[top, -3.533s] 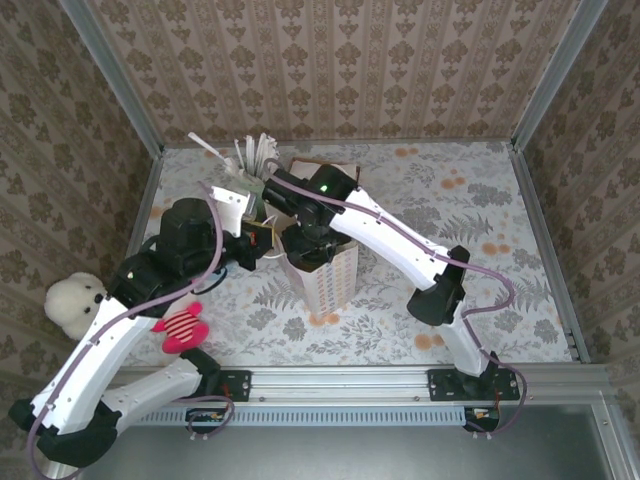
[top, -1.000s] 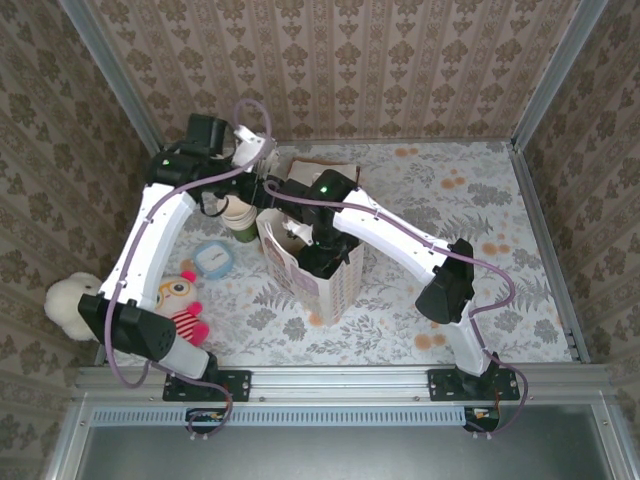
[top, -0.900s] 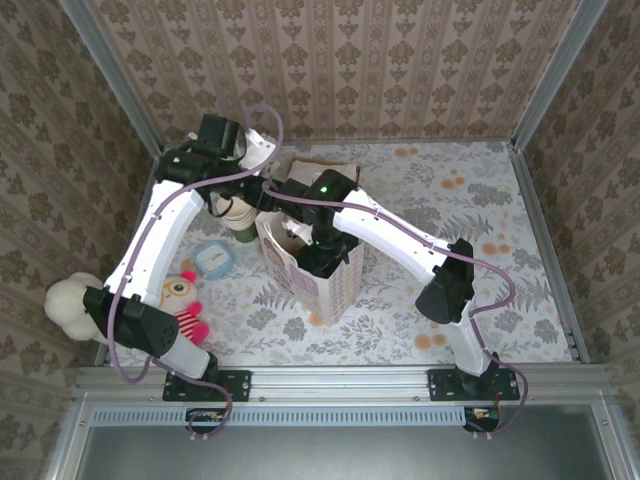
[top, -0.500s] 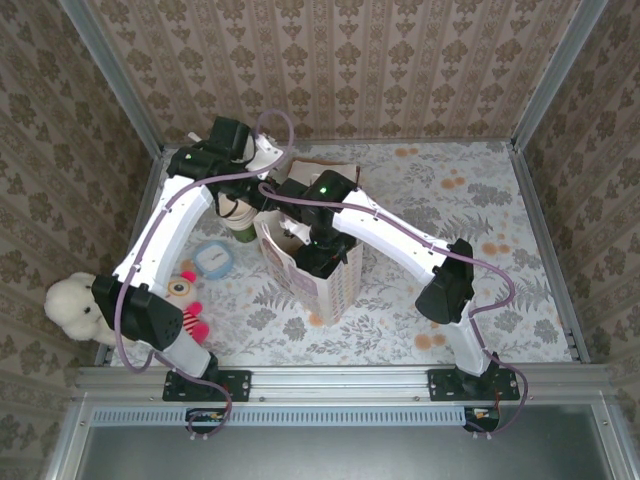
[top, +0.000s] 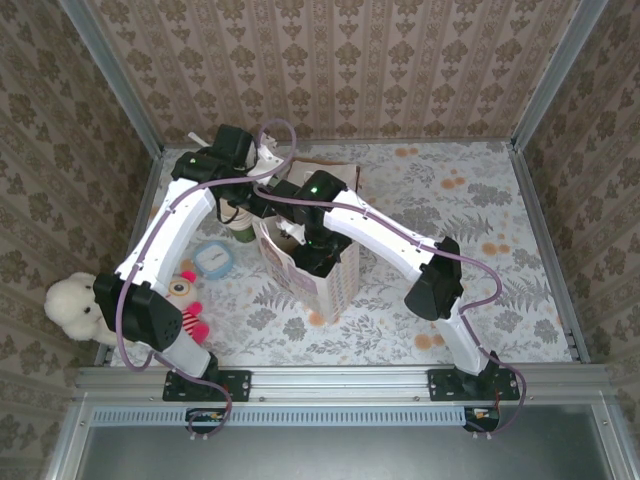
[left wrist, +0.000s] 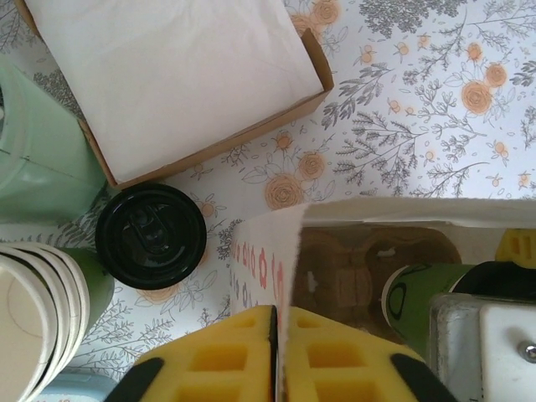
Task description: Pack the takeout coffee
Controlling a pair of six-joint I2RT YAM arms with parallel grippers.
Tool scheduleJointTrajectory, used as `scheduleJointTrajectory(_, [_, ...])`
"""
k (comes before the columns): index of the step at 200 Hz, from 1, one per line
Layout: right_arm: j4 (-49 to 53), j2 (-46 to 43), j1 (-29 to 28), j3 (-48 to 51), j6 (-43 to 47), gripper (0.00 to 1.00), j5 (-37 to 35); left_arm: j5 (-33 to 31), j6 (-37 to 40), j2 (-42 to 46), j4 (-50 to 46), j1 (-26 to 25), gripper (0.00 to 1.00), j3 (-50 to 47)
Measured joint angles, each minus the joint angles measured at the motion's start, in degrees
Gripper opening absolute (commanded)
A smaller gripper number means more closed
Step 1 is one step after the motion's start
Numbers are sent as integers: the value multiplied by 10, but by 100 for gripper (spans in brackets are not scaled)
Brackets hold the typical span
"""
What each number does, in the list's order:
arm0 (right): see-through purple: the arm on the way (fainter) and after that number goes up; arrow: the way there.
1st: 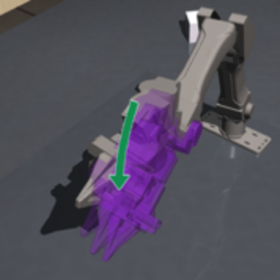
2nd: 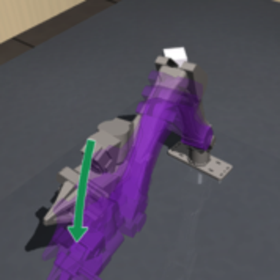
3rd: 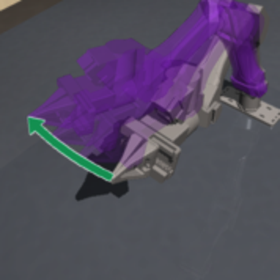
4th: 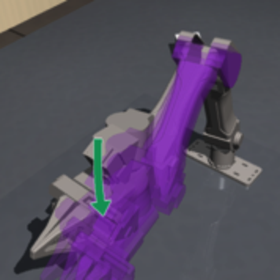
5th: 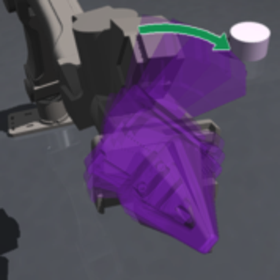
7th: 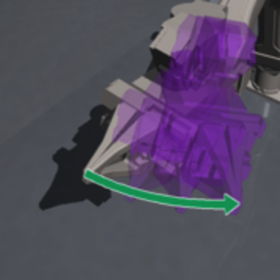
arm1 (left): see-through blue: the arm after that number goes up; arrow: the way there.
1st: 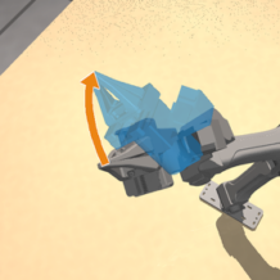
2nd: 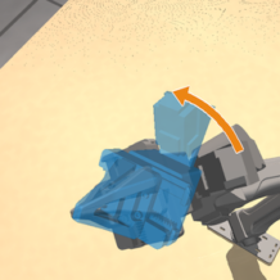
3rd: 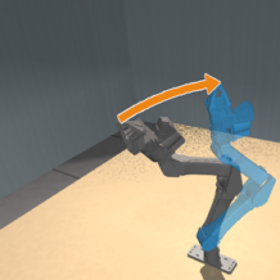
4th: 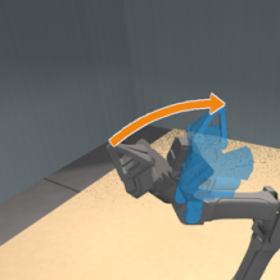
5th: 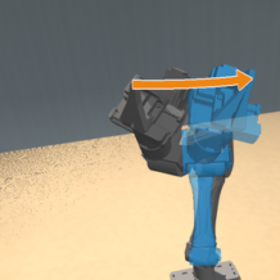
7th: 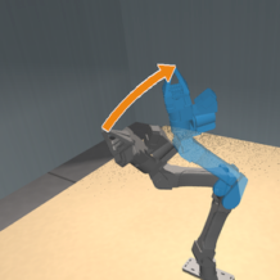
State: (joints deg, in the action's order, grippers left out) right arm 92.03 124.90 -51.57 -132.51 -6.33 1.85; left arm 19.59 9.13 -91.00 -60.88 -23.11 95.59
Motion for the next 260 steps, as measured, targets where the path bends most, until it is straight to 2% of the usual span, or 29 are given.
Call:
scheduleJointTrajectory(18, [0,0,0,4,2,58,-1,3,1,1,3,1,0,-2])
scheduleJointTrajectory(82, [0,-1,7,47,16,58,-5,20,3,5,10,14,0,-13])
scheduleJointTrajectory(126, [0,4,7,39,16,58,2,38,1,6,15,17,0,-17])
scheduleJointTrajectory(198, [-1,19,8,24,-1,57,3,45,1,7,17,24,0,-19])
scheduleJointTrajectory(260, [-27,20,10,54,-30,56,4,66,-5,7,17,36,0,-19])
